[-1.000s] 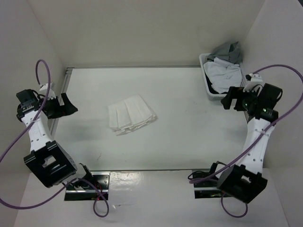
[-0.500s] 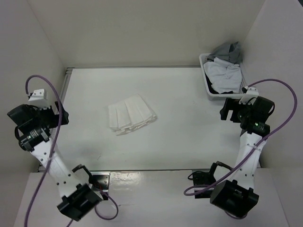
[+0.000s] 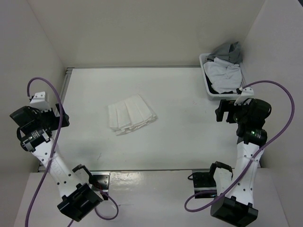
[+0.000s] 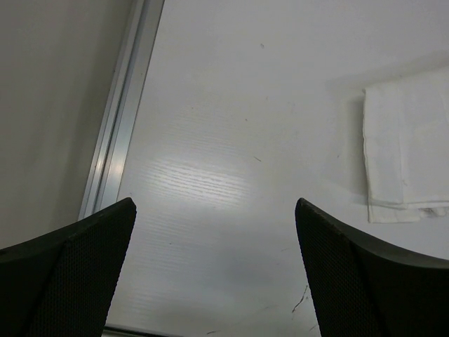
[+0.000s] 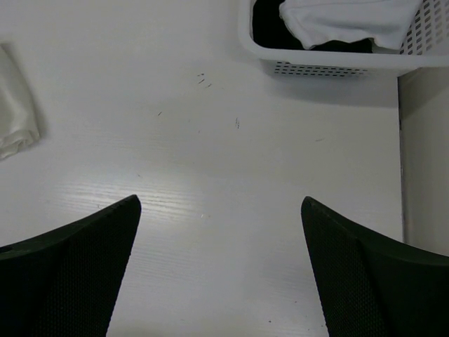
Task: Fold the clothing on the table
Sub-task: Fold the skirt
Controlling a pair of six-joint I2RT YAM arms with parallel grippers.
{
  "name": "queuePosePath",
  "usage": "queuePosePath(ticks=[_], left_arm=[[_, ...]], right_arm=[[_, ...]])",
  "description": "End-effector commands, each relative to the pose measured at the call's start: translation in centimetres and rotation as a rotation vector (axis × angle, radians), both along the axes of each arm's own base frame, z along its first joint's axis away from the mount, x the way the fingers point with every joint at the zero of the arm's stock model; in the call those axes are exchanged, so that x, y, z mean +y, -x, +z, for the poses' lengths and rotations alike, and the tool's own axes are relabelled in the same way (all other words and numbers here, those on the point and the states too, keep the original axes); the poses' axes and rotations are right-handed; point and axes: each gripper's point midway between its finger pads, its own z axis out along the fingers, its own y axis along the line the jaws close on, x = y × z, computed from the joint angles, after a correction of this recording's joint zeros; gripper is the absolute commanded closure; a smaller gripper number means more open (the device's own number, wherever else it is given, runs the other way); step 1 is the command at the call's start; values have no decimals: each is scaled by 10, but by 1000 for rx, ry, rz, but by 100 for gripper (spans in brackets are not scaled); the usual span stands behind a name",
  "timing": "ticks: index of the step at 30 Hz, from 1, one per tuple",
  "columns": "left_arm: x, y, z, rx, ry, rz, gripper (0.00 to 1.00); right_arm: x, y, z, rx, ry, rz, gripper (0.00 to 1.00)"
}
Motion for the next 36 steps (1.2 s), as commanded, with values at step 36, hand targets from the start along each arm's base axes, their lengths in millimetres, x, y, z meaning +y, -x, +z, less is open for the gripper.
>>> queuePosePath(ticks=[36], left_arm=[[0,4,15,-58,-37,27,0]], right_arm=[[15,-5,9,-60,31,81,1]])
